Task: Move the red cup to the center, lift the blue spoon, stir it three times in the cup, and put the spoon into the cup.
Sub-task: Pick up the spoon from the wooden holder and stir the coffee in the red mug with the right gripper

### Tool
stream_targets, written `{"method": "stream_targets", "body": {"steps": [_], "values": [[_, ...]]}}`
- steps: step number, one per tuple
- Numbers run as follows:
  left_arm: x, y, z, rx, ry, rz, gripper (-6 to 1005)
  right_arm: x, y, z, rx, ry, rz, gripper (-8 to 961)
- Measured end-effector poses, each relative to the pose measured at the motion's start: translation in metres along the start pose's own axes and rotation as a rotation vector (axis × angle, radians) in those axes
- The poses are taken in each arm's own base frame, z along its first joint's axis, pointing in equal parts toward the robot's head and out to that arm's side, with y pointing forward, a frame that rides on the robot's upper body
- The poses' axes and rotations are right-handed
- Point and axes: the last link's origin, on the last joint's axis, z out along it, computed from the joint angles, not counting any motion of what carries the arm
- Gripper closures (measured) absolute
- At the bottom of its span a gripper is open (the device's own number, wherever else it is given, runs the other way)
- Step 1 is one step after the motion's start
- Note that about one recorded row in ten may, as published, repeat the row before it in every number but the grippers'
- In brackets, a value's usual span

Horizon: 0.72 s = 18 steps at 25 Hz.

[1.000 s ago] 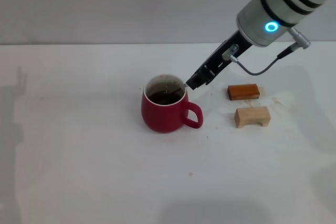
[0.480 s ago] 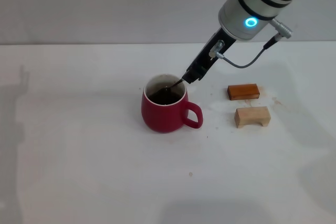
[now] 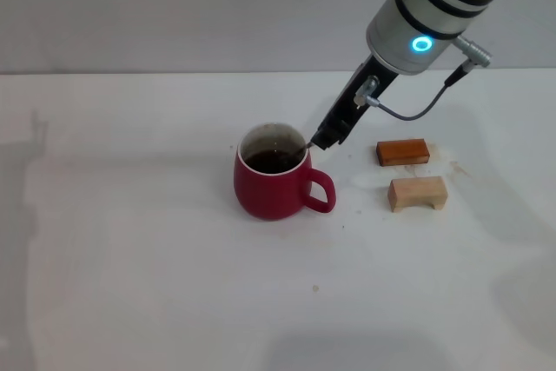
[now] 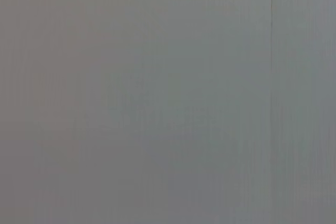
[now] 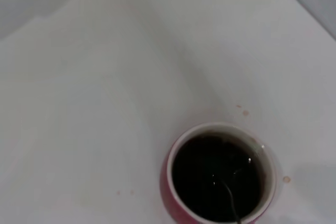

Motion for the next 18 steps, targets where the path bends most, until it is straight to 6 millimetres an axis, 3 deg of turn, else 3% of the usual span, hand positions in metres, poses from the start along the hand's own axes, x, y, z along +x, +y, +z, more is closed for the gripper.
{"method": "stream_targets", "body": {"steps": [10, 18], "values": [[0.000, 0.000, 0.000, 0.000, 0.001, -0.002, 250, -0.008, 0.015, 0.006, -0.036, 0.002, -0.061, 813], [0.002, 0.003, 0.002, -0.005, 0.009, -0.011, 250, -0.022, 0.010, 0.006, 0.024, -0.061, -0.078, 813]]}}
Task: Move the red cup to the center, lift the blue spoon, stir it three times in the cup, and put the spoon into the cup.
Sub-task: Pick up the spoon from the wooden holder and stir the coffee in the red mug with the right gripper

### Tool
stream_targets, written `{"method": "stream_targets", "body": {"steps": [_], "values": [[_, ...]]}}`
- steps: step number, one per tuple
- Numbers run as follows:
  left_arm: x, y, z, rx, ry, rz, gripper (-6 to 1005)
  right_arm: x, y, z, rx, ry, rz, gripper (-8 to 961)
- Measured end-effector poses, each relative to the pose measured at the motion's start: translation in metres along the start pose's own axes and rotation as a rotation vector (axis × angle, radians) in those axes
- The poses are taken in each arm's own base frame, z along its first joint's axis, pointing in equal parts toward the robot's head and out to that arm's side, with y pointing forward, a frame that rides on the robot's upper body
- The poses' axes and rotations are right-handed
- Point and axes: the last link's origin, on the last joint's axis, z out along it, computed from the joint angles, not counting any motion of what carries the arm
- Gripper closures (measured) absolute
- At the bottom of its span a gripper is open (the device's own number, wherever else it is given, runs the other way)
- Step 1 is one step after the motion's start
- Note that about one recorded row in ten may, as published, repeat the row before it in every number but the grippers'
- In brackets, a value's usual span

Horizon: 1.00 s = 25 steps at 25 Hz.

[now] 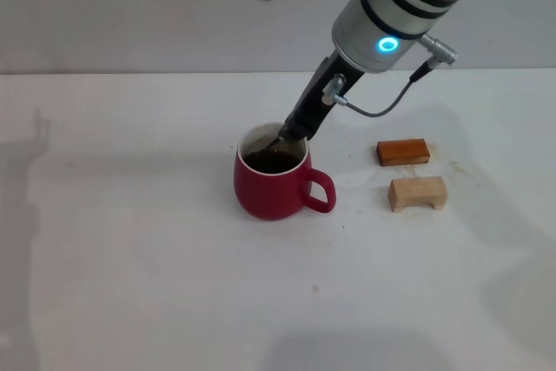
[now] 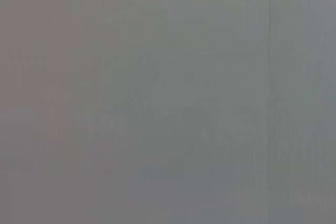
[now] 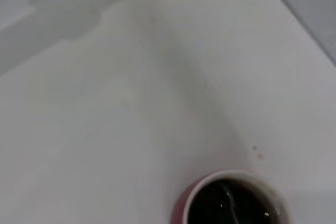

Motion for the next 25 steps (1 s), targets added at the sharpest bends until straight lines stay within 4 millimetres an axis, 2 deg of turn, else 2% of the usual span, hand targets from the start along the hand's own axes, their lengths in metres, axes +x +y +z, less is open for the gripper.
{"method": "stream_targets", "body": {"steps": [8, 14, 20, 25], "values": [[0.001, 0.002, 0.001, -0.004, 0.003, -0.001, 250, 0.009, -0.010, 0.002, 0.054, 0.069, 0.001, 813], [0.001, 0.002, 0.002, -0.005, 0.004, -0.002, 250, 0.016, -0.005, 0.000, 0.016, 0.114, 0.002, 813], [0.001, 0.002, 0.002, -0.005, 0.004, -0.002, 250, 0.008, 0.008, -0.001, -0.056, 0.084, -0.014, 814], [0.001, 0.002, 0.002, -0.005, 0.004, -0.002, 250, 0.001, 0.007, 0.000, -0.040, 0.043, -0.018, 814]]}}
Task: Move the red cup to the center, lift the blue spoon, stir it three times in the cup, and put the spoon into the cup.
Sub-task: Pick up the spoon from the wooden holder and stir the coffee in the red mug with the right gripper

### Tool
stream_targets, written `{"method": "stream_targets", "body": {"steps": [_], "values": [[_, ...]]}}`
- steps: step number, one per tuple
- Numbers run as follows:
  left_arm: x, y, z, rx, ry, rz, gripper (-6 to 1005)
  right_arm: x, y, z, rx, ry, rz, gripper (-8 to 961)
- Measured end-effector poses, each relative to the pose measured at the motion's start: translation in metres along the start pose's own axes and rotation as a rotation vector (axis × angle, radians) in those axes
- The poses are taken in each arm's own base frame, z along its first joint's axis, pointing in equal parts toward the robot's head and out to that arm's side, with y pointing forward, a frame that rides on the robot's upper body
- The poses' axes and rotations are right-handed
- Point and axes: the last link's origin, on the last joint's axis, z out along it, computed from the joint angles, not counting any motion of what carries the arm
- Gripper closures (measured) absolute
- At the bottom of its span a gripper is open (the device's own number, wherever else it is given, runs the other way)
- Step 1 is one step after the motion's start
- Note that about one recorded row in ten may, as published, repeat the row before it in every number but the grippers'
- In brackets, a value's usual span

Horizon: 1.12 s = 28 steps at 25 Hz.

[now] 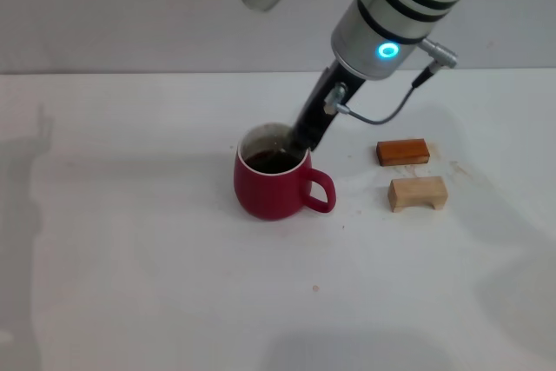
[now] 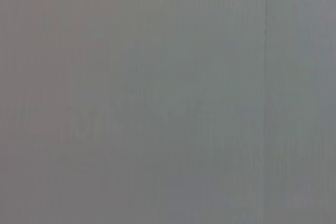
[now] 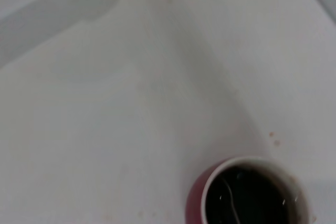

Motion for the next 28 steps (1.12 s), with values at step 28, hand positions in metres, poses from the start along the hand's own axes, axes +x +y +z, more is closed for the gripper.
{"method": "stream_targets", "body": {"steps": [28], "values": [[0.000, -0.001, -0.002, 0.003, -0.001, -0.005, 250, 0.001, 0.006, -0.003, -0.027, 0.027, 0.013, 819]]}}
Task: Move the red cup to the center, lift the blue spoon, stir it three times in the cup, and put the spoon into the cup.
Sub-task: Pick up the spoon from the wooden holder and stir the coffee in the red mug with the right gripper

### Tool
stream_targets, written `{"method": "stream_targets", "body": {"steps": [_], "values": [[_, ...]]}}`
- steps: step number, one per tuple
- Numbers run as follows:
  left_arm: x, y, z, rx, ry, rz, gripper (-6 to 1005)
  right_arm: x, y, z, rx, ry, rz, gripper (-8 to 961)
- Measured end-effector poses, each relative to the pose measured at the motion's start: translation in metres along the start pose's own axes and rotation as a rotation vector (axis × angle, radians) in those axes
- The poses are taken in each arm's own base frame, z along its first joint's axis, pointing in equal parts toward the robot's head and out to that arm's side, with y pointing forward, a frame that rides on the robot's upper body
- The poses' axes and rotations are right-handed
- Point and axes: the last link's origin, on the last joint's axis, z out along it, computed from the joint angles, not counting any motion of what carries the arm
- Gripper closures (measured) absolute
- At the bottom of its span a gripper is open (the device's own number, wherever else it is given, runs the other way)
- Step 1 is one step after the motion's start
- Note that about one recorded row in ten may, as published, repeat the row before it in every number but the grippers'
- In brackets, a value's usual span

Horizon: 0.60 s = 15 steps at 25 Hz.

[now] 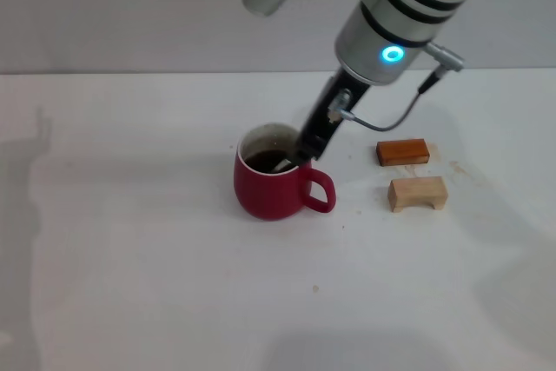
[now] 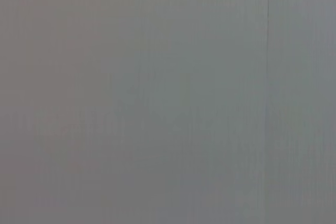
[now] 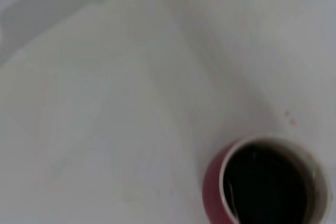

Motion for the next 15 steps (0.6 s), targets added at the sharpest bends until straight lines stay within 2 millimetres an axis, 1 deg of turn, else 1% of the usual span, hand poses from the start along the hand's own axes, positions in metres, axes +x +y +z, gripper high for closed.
{"method": "stream_targets", "body": {"steps": [3, 4, 7, 10, 11, 12, 15], "values": [[0.000, 0.000, 0.000, -0.001, 0.001, -0.001, 250, -0.009, -0.003, 0.000, 0.036, -0.041, -0.011, 818], [0.000, 0.001, 0.000, -0.001, 0.002, -0.001, 250, -0.013, -0.006, 0.000, 0.065, -0.058, -0.009, 818], [0.001, 0.001, 0.001, -0.003, 0.005, -0.002, 250, -0.013, -0.012, -0.001, 0.098, -0.067, 0.000, 815], [0.001, 0.001, 0.001, -0.003, 0.005, -0.002, 250, -0.008, -0.021, -0.004, 0.145, -0.044, 0.012, 813], [0.001, 0.001, 0.001, -0.003, 0.005, -0.002, 250, -0.008, -0.021, -0.004, 0.145, -0.044, 0.012, 812], [0.001, 0.002, 0.001, -0.003, 0.006, -0.002, 250, -0.003, -0.021, -0.004, 0.137, -0.018, 0.018, 811], [0.001, 0.001, 0.001, -0.003, 0.006, -0.002, 250, 0.002, -0.019, -0.003, 0.122, 0.004, 0.023, 809]]}}
